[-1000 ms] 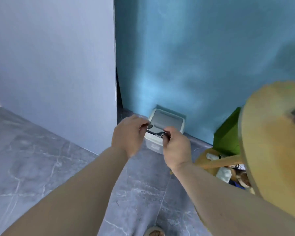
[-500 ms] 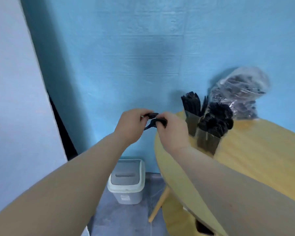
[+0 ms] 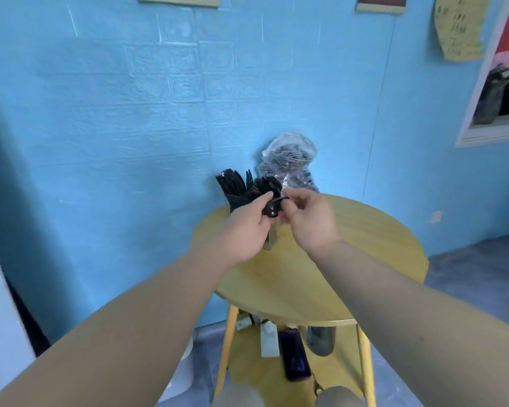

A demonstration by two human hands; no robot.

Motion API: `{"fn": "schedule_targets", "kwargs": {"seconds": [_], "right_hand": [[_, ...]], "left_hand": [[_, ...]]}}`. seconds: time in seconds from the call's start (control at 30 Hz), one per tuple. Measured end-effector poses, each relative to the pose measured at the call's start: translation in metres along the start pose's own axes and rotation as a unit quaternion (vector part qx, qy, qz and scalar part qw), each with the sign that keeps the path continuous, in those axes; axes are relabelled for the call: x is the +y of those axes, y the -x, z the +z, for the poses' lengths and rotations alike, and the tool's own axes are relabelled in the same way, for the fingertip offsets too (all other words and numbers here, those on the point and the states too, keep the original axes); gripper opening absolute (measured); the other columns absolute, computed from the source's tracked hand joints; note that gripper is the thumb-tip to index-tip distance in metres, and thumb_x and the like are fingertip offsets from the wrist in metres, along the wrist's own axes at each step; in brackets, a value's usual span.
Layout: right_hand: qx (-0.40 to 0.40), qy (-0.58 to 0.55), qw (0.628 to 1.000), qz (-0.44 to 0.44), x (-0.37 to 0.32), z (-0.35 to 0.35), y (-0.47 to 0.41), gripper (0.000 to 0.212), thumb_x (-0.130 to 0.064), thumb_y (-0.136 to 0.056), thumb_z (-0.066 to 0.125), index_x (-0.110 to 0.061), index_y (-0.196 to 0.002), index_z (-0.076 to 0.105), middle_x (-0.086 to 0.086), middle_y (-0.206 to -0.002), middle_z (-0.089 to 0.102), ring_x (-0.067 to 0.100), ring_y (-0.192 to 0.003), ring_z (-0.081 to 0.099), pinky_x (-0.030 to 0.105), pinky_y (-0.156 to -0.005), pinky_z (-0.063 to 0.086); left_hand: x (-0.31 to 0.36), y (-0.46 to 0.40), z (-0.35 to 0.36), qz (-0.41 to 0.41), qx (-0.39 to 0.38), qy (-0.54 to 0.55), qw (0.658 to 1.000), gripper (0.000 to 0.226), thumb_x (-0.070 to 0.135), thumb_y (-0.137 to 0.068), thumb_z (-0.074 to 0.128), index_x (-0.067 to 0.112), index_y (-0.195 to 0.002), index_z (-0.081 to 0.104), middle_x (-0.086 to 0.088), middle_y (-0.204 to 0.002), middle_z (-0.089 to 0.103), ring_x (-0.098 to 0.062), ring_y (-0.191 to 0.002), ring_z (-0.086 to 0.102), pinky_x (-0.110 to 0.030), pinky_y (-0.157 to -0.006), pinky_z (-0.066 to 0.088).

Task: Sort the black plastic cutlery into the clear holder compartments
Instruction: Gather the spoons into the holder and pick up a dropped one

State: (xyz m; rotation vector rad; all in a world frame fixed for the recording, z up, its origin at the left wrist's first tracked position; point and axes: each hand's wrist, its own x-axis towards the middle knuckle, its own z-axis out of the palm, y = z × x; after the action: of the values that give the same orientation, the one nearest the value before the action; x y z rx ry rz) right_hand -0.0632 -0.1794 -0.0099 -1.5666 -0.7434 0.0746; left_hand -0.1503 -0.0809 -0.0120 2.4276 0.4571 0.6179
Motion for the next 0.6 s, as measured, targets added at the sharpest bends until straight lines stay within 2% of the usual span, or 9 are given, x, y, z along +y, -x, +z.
{"fn": "schedule_targets", "kwargs": {"seconds": [0.03, 0.1, 0.17, 0.2, 0.3, 0.37, 0.43, 0.5, 0.6], "right_hand": [[-0.001, -0.002, 1.0, 0.009, 0.003, -0.002, 0.0, 0.017, -0.004, -0.092, 0.053, -0.011, -0.101, 0.065, 0.007, -0.086, 0.07, 0.023, -0.076, 0.07, 0.039, -0.082, 0.056], [-0.01, 0.031, 0.999, 0.012, 0.01, -0.003, 0.0, 0.02, -0.004, -0.092, 0.05, -0.014, -0.096, 0.067, 0.007, -0.086, 0.071, 0.022, -0.075, 0.069, 0.042, -0.08, 0.056], [-0.024, 0.068, 0.997, 0.011, 0.016, -0.004, -0.002, 0.022, -0.004, -0.093, 0.049, -0.017, -0.093, 0.066, 0.007, -0.087, 0.071, 0.025, -0.08, 0.067, 0.038, -0.077, 0.055], [-0.022, 0.084, 0.996, 0.007, 0.019, -0.005, -0.005, 0.023, -0.005, -0.093, 0.048, -0.019, -0.09, 0.065, 0.006, -0.087, 0.07, 0.026, -0.081, 0.066, 0.035, -0.074, 0.054], [-0.001, 0.126, 0.992, -0.002, 0.028, -0.012, -0.024, 0.023, -0.007, -0.094, 0.047, -0.024, -0.086, 0.061, 0.004, -0.083, 0.068, 0.028, -0.081, 0.065, 0.033, -0.067, 0.05], [0.003, 0.146, 0.989, 0.0, 0.034, -0.016, -0.038, 0.021, -0.008, -0.095, 0.044, -0.022, -0.091, 0.059, 0.005, -0.087, 0.068, 0.028, -0.083, 0.065, 0.039, -0.071, 0.053], [-0.004, 0.164, 0.986, 0.005, 0.04, -0.016, -0.047, 0.021, -0.009, -0.097, 0.041, -0.023, -0.096, 0.057, 0.005, -0.089, 0.067, 0.027, -0.085, 0.065, 0.041, -0.073, 0.053], [-0.01, 0.179, 0.984, 0.003, 0.045, -0.015, -0.054, 0.022, -0.011, -0.098, 0.039, -0.025, -0.102, 0.055, 0.005, -0.09, 0.066, 0.027, -0.085, 0.065, 0.04, -0.075, 0.053], [0.005, 0.211, 0.977, -0.023, 0.048, -0.02, -0.062, 0.024, -0.014, -0.098, 0.041, -0.022, -0.116, 0.056, -0.001, -0.092, 0.065, 0.023, -0.086, 0.064, 0.036, -0.076, 0.052]], "left_hand": [[0.001, 0.001, 0.004, 0.006, 0.003, -0.009, 1.0, 0.052, 0.013, -0.1, 0.036, 0.028, -0.148, 0.026, 0.0, -0.111, 0.065, -0.006, -0.082, 0.053, -0.003, -0.06, 0.036], [-0.002, 0.002, 0.013, 0.016, 0.004, 0.012, 1.0, 0.051, 0.014, -0.1, 0.039, 0.032, -0.146, 0.027, 0.0, -0.109, 0.066, -0.003, -0.079, 0.057, -0.001, -0.066, 0.041], [-0.013, -0.002, 0.023, 0.006, 0.025, 0.072, 0.997, 0.048, 0.015, -0.096, 0.049, 0.029, -0.14, 0.038, 0.0, -0.111, 0.066, -0.006, -0.085, 0.064, -0.025, -0.085, 0.052], [-0.019, -0.006, 0.025, -0.003, 0.045, 0.087, 0.995, 0.045, 0.017, -0.093, 0.055, 0.027, -0.135, 0.045, 0.005, -0.107, 0.066, -0.008, -0.088, 0.064, -0.031, -0.087, 0.052], [-0.04, -0.016, 0.02, -0.044, 0.125, 0.04, 0.99, 0.029, 0.026, -0.09, 0.06, 0.024, -0.119, 0.054, 0.011, -0.1, 0.06, -0.006, -0.089, 0.058, -0.016, -0.075, 0.041], [-0.058, -0.025, 0.015, -0.076, 0.161, 0.03, 0.984, 0.031, 0.027, -0.091, 0.059, 0.021, -0.121, 0.052, 0.006, -0.11, 0.058, -0.008, -0.093, 0.055, -0.018, -0.075, 0.036], [-0.073, -0.037, 0.014, -0.108, 0.131, 0.029, 0.985, 0.046, 0.027, -0.092, 0.056, 0.018, -0.135, 0.043, 0.001, -0.13, 0.054, -0.011, -0.104, 0.055, -0.024, -0.084, 0.041], [-0.083, -0.046, 0.018, -0.127, 0.067, 0.014, 0.99, 0.058, 0.029, -0.094, 0.054, 0.02, -0.146, 0.031, 0.002, -0.144, 0.044, -0.015, -0.118, 0.053, -0.03, -0.094, 0.043], [-0.089, -0.057, 0.029, -0.139, 0.028, 0.065, 0.988, 0.061, 0.027, -0.096, 0.053, 0.021, -0.15, 0.025, 0.001, -0.143, 0.046, -0.017, -0.123, 0.051, -0.029, -0.093, 0.042]]}}
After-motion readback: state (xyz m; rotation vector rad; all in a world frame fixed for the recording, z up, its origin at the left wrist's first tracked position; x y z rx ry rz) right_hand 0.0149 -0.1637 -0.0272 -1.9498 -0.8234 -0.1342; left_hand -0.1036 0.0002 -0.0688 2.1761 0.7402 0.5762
